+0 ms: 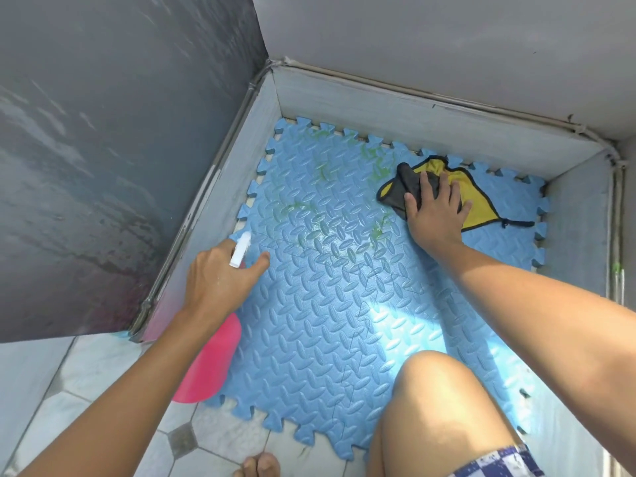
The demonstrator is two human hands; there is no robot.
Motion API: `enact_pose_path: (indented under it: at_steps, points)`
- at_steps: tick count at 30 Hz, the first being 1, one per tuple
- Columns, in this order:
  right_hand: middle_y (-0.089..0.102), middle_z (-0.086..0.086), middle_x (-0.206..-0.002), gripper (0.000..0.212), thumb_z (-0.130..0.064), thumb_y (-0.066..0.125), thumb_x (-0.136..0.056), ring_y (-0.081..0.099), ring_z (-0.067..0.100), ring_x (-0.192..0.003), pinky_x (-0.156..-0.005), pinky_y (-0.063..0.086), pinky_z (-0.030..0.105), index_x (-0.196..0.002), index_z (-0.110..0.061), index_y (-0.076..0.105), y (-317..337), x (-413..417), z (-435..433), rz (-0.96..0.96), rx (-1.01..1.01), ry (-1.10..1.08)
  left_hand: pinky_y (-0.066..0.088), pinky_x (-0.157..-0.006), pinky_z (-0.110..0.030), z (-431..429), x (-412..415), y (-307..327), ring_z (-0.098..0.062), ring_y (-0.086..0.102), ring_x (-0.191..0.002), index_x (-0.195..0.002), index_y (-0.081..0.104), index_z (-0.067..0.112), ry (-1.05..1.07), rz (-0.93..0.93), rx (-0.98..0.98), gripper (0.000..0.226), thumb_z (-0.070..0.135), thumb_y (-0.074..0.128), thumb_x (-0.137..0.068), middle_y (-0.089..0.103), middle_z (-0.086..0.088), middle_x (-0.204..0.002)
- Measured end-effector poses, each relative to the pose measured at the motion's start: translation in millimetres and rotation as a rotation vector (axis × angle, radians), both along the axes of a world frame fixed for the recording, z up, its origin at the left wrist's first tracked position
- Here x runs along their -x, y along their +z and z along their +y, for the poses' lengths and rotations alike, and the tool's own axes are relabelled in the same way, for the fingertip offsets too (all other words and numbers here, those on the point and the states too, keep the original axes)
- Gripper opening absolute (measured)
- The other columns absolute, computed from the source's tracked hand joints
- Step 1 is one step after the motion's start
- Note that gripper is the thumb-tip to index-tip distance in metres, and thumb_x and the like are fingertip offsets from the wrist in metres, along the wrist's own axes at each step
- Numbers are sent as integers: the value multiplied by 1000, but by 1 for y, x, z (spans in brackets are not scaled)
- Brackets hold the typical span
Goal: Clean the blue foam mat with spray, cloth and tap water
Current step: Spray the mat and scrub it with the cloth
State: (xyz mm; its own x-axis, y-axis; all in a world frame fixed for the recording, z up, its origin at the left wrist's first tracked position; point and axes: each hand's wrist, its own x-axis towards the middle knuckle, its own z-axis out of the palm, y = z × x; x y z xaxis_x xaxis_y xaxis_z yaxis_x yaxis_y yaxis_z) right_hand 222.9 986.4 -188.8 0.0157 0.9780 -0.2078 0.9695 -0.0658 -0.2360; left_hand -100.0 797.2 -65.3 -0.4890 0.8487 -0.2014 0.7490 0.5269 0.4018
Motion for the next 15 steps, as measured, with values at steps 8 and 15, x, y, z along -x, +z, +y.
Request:
enact_pose_path:
  at_steps: [8,15]
  points:
    - [22,7,-167,61,-61,28,-102,16,33,-154,-120,17,62,-157,-34,32,2,-2,-79,24,-84,472,49,-61,-39,1,17,7,-36,56,-60,-61,51,12,57,4,-127,51,56,68,-83,55,-6,-55]
    - [7,-2,-171,66,-71,26,-100,-1,26,-158,-124,0,58,-159,-44,16,14,89,-107,22,47,926,25,-46,-30,-2,15,7,-23,35,-44,-49,30,15,-25,-71,-165,66,55,72,-80,32,-1,-42]
